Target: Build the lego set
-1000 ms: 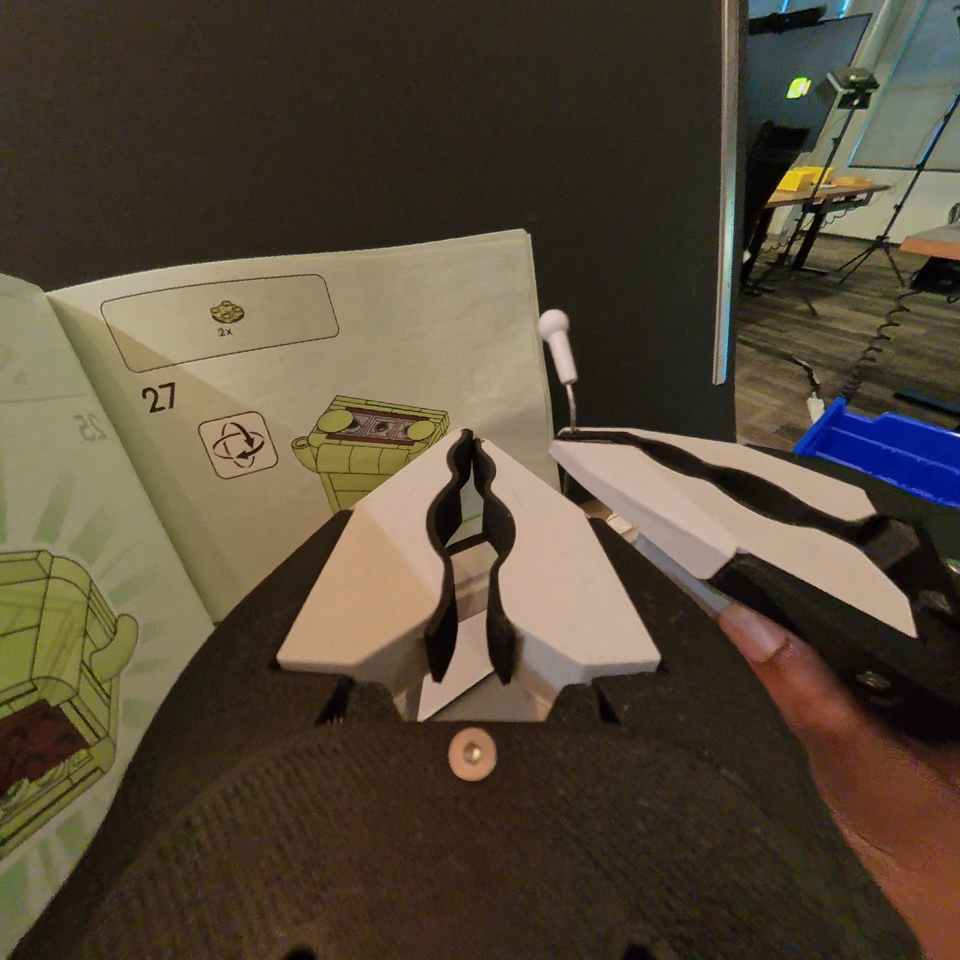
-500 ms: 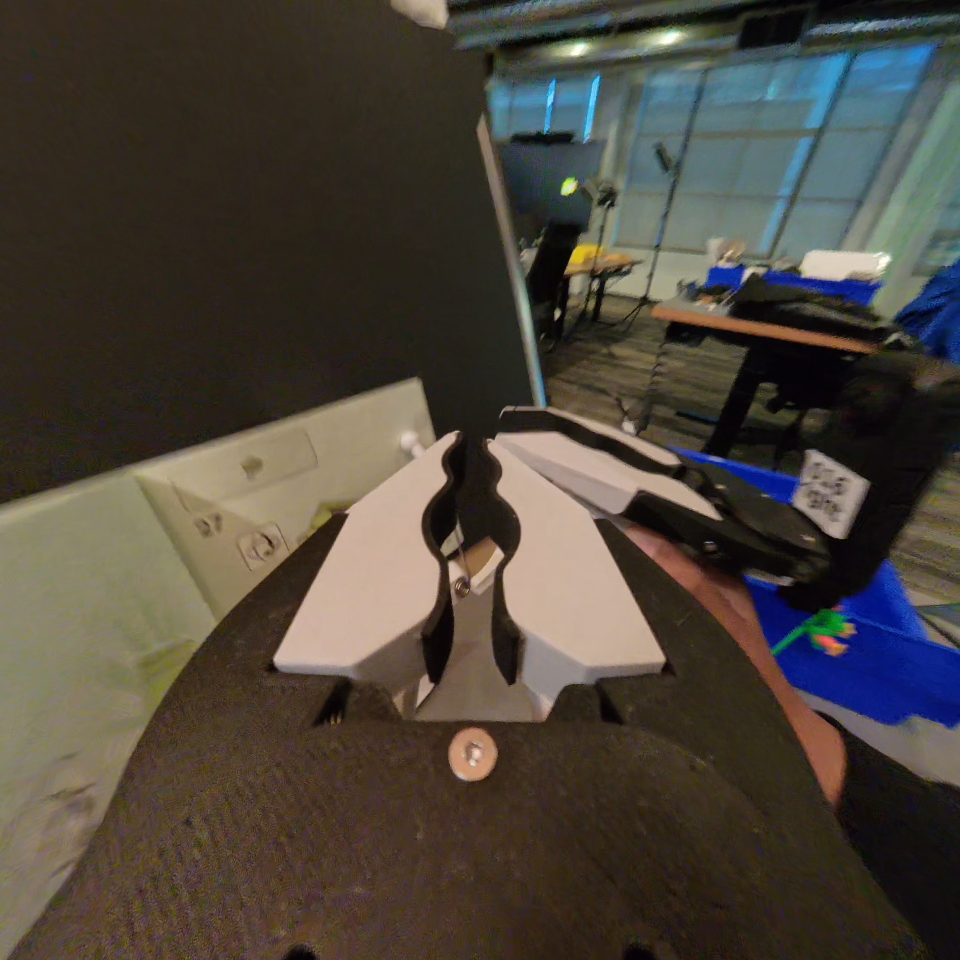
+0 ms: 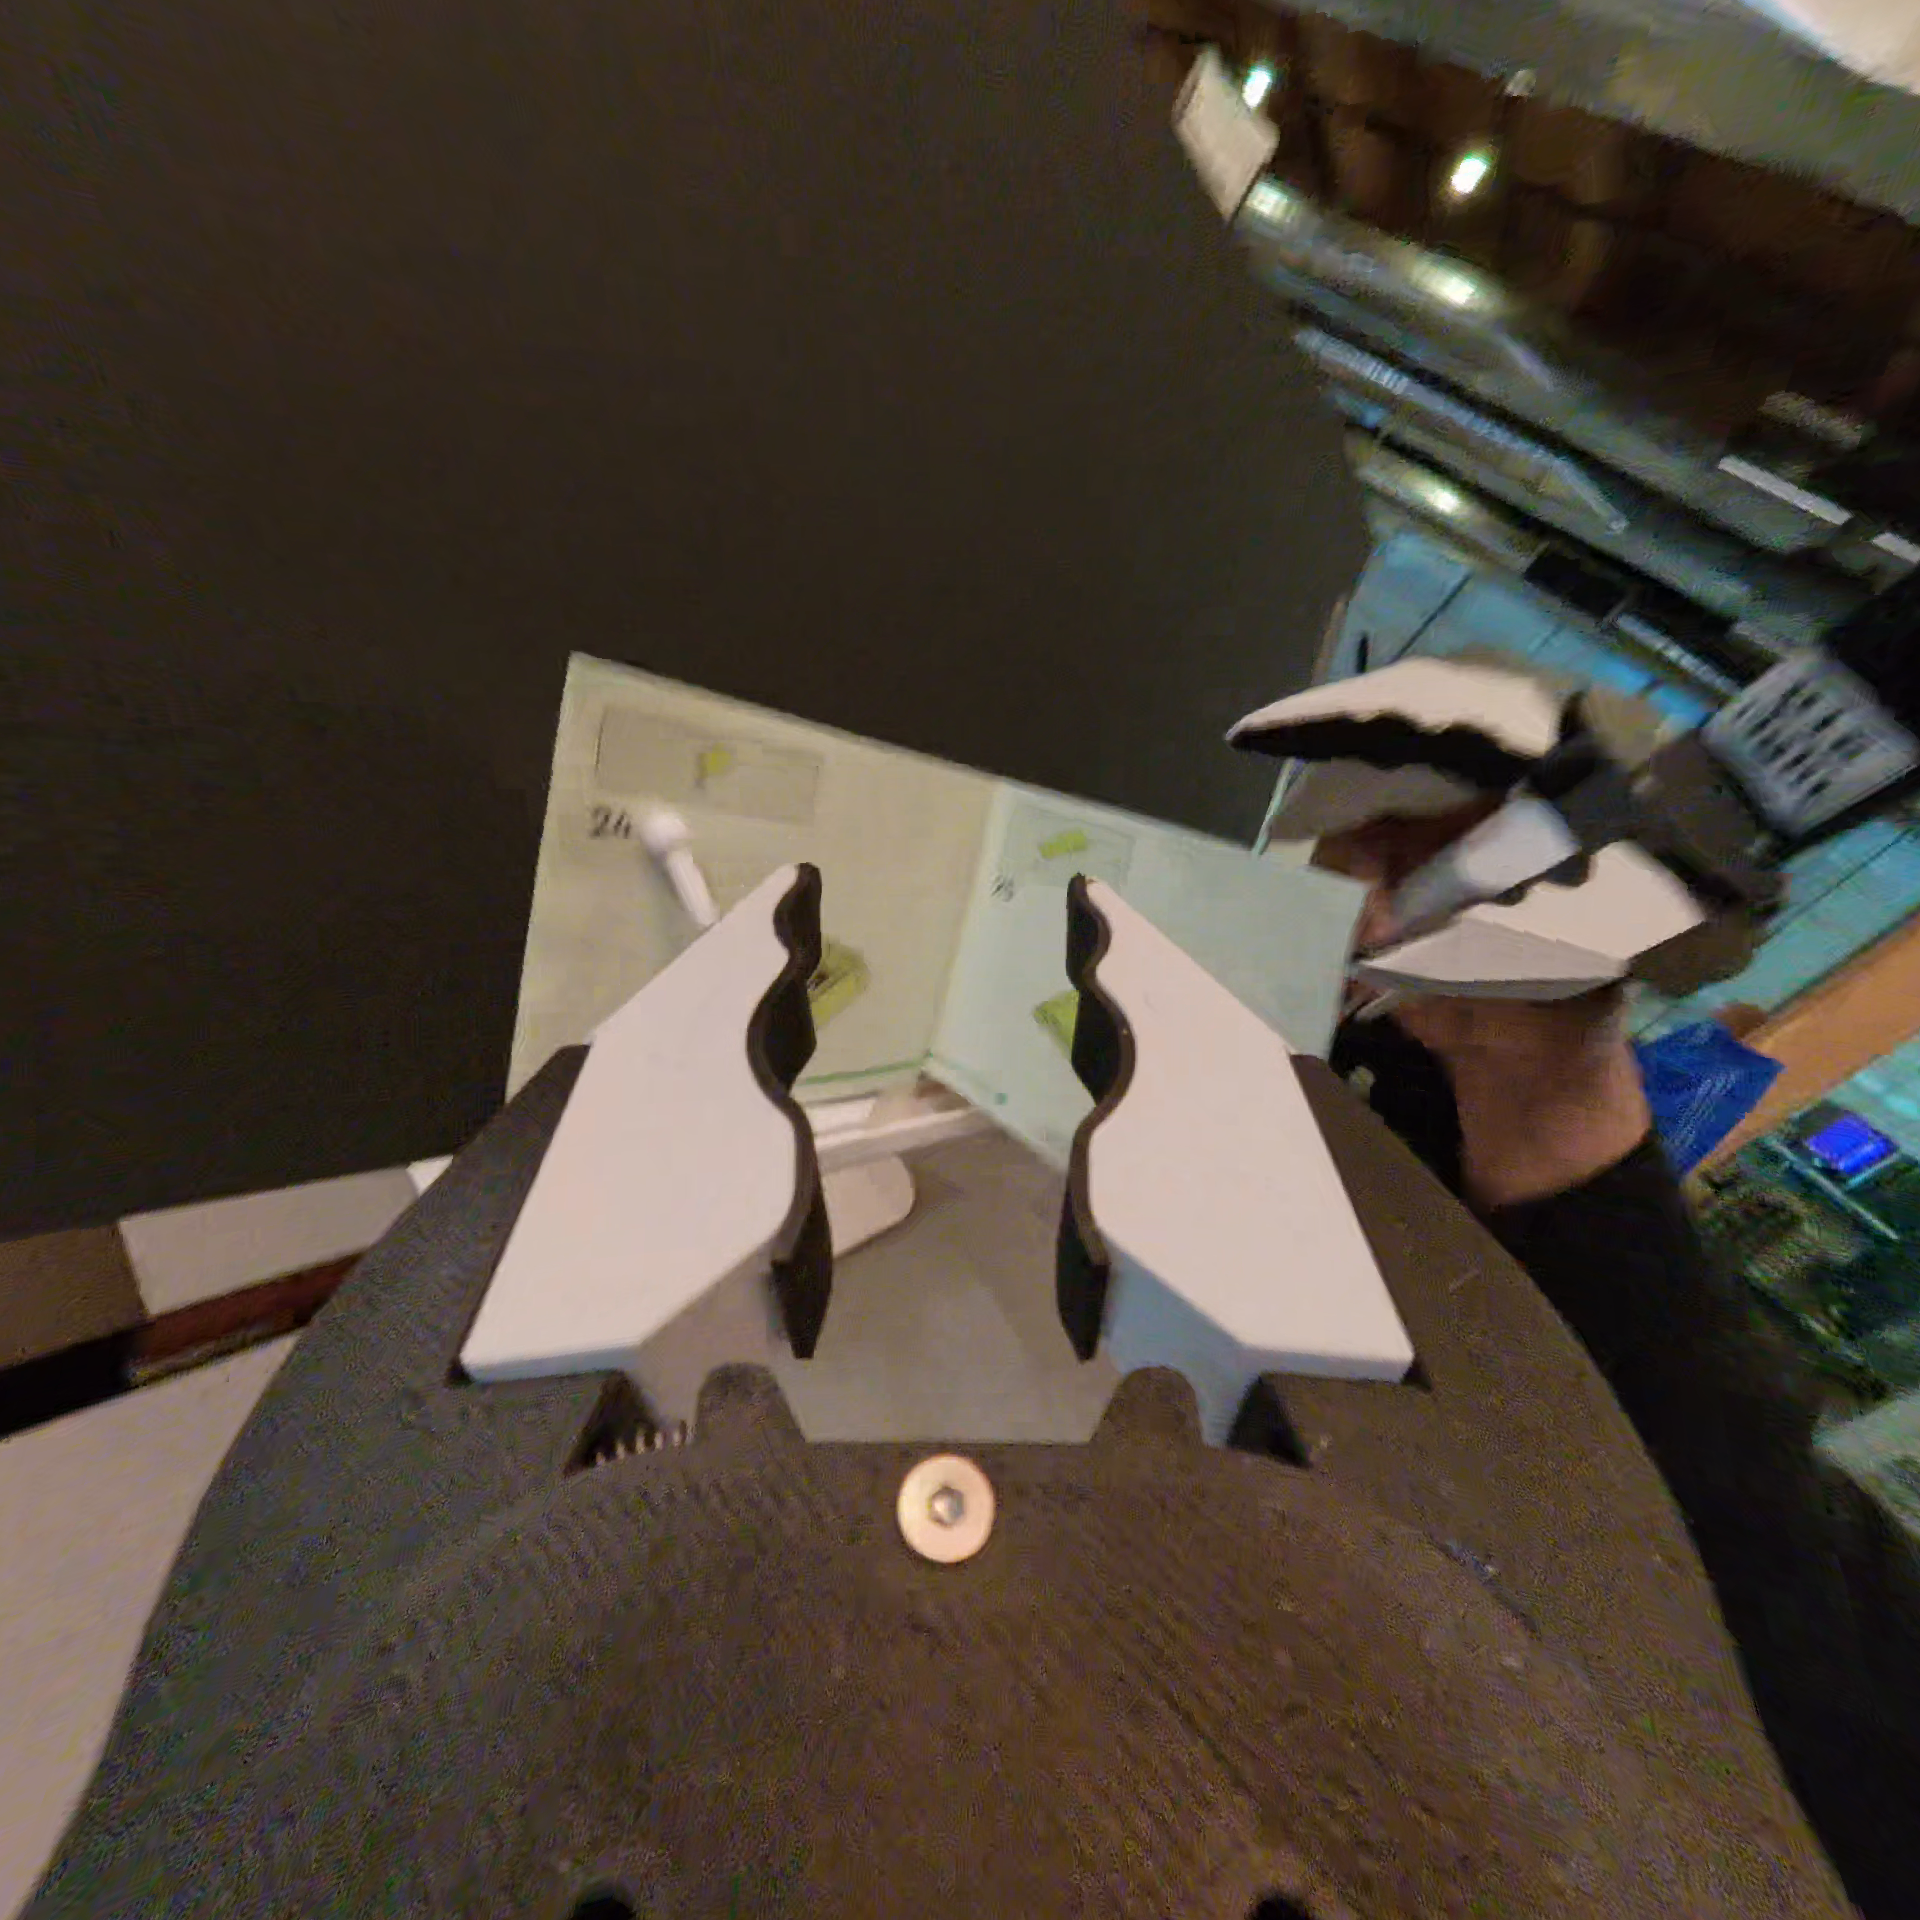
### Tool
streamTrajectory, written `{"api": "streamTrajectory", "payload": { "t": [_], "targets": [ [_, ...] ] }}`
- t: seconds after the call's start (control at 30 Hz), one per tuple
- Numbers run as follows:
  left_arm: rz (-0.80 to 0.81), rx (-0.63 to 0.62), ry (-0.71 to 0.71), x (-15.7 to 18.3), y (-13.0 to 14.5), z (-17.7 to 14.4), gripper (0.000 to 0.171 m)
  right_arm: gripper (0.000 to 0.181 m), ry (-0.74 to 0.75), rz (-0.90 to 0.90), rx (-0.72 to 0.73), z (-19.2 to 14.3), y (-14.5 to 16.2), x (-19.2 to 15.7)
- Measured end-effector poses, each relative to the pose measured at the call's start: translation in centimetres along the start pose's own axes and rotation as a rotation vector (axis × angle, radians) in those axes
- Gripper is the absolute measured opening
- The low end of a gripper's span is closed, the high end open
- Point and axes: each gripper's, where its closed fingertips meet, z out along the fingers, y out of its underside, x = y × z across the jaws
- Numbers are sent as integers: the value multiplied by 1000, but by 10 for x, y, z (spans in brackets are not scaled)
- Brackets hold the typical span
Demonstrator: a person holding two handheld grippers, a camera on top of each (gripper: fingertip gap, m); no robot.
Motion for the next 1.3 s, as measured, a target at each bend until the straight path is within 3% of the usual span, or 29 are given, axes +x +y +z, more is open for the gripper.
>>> {"api": "streamTrajectory", "payload": {
  "t": [0.1,0.17,0.23,0.27,0.33,0.4,0.6,0.8,1.03,1.3],
  "targets": [
    [58,-100,-206,-35,22,11,51,40,-218,-17,-269,11,26,-6],
    [107,-125,-283,-45,29,15,52,26,-253,-34,-424,11,42,-2],
    [158,-134,-338,-52,33,20,51,7,-217,-98,-484,14,45,6],
    [188,-129,-371,-56,33,22,47,0,-197,-119,-487,16,43,9],
    [248,-115,-434,-63,31,22,19,0,-129,-119,-498,21,41,20],
    [279,-127,-413,-61,34,24,3,0,-52,-102,-505,25,42,32],
    [344,-200,-439,-66,35,13,4,0,139,-57,-447,36,49,58],
    [451,-305,-494,-64,38,3,5,0,294,-126,-361,47,51,73],
    [529,-324,-477,-54,41,11,5,0,298,-279,-271,74,42,64],
    [525,-295,-444,-49,43,22,4,8,285,-267,-249,86,39,57]
  ]
}}
